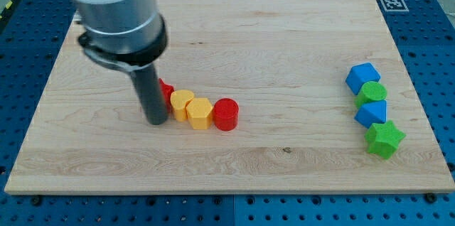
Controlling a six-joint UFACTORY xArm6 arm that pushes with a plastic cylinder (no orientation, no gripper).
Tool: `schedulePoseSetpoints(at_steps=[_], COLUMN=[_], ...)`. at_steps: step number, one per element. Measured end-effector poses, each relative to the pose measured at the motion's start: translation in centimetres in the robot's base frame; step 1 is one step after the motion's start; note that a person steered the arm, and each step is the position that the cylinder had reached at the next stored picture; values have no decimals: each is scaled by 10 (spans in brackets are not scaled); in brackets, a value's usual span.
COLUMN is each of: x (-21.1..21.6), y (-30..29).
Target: Push the red star above the blue cube
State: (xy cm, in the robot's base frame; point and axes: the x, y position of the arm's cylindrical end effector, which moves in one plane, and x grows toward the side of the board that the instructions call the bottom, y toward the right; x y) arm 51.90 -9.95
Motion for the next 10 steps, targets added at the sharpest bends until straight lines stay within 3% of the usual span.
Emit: schedulePoseSetpoints(at_steps=[2, 5, 8, 10], x=[-5, -27, -35, -61], y=[-4, -68, 62, 101])
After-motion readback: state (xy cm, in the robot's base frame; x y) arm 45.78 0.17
